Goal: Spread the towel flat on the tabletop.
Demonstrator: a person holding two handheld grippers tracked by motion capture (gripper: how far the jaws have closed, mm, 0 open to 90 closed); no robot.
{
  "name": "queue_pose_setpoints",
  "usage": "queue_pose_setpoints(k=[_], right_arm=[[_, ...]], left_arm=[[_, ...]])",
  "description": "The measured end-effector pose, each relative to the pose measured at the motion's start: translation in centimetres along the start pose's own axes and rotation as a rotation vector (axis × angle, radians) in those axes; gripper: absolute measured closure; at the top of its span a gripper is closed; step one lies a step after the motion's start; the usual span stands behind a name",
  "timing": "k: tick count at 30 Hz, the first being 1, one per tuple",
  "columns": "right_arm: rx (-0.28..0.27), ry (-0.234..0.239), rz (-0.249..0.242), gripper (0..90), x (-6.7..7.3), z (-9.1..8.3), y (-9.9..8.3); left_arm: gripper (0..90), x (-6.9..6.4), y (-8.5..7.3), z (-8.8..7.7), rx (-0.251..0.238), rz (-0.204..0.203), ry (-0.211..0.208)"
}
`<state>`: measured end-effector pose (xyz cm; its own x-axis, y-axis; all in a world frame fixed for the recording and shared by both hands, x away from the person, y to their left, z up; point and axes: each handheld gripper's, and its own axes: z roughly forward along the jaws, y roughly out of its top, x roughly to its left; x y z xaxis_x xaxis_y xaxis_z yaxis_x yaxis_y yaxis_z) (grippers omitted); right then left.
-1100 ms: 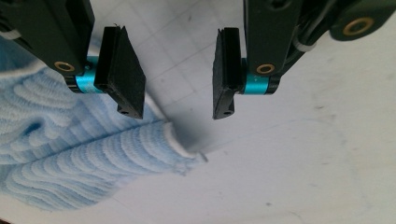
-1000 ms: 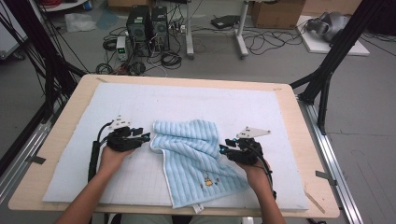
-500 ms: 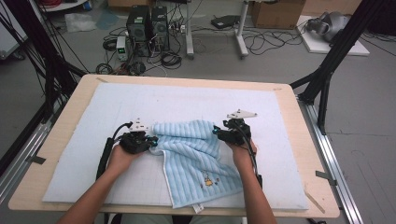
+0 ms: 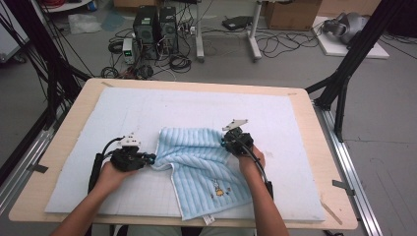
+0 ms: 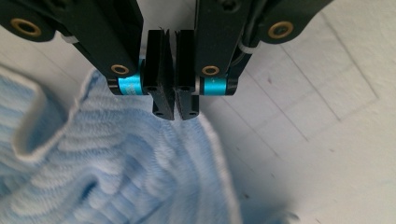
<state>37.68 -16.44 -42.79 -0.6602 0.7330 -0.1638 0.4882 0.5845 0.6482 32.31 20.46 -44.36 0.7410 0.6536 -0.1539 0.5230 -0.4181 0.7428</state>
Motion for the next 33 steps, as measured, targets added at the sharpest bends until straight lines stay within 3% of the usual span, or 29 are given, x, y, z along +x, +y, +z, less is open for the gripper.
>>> queue_pose_setpoints(k=[1, 2, 4, 6, 8, 9, 10, 14, 17, 19, 22, 24, 27, 30, 32, 33], right_arm=[[0.009, -0.008, -0.021, 85.7, 0.2, -0.4, -0.1], [0.028, 0.033, -0.037, 85.0, 0.4, -0.8, -0.4], [0.034, 0.061, -0.047, 84.0, 0.5, -1.0, -0.5], [0.039, 0.104, -0.05, 79.0, 0.7, -1.3, -0.7], [-0.004, 0.112, -0.013, 70.9, 0.3, -1.8, -0.6], [-0.076, 0.089, 0.04, 63.5, -0.4, -2.4, -0.4], [-0.076, 0.089, 0.04, 63.5, -0.4, -2.4, -0.4], [-0.201, 0.02, 0.165, 62.8, -2.2, -3.1, -0.4], [-0.234, 0.014, 0.264, 63.9, -3.5, -2.7, -0.8], [-0.217, 0.021, 0.283, 62.9, -3.7, -2.4, -1.0], [-0.195, 0.022, 0.259, 61.6, -3.5, -2.2, -1.0], [-0.199, 0.015, 0.25, 61.0, -3.4, -2.3, -1.0], [-0.203, 0.019, 0.265, 59.7, -3.6, -2.3, -1.1], [-0.208, 0.008, 0.28, 59.9, -3.9, -2.0, -1.2], [-0.201, -0.002, 0.285, 60.3, -4.1, -1.6, -1.2], [-0.193, -0.01, 0.287, 60.3, -4.2, -1.2, -1.2]], left_arm=[[85.7, -0.1, -0.1, -0.2, 0.007, 0.002, -0.011], [85.3, -0.2, -0.2, -0.3, 0.011, 0.002, -0.023], [84.6, -0.3, -0.3, -0.5, 0.02, -0.002, -0.053], [76.4, -0.2, -0.3, -0.7, 0.008, -0.012, -0.035], [62.3, 0.3, 0.0, -0.9, -0.026, -0.034, -0.003], [55.3, 0.6, 0.3, -1.1, -0.045, -0.033, 0.017], [55.3, 0.8, 0.6, -1.2, -0.069, -0.041, 0.043], [50.2, 2.2, 2.6, -1.5, -0.178, -0.07, 0.126], [49.7, 3.2, 4.3, -0.9, -0.227, -0.077, 0.176], [49.7, 3.8, 5.2, 0.0, -0.223, -0.1, 0.178], [49.9, 4.8, 6.3, 1.9, -0.2, -0.133, 0.183], [49.9, 5.3, 6.8, 3.3, -0.195, -0.181, 0.19], [50.0, 5.6, 7.1, 5.3, -0.152, -0.207, 0.224], [53.5, 5.4, 7.0, 6.6, -0.113, -0.206, 0.198], [69.4, 5.1, 6.8, 7.1, -0.075, -0.175, 0.158], [77.2, 4.7, 6.8, 7.2, -0.068, -0.142, 0.173]])
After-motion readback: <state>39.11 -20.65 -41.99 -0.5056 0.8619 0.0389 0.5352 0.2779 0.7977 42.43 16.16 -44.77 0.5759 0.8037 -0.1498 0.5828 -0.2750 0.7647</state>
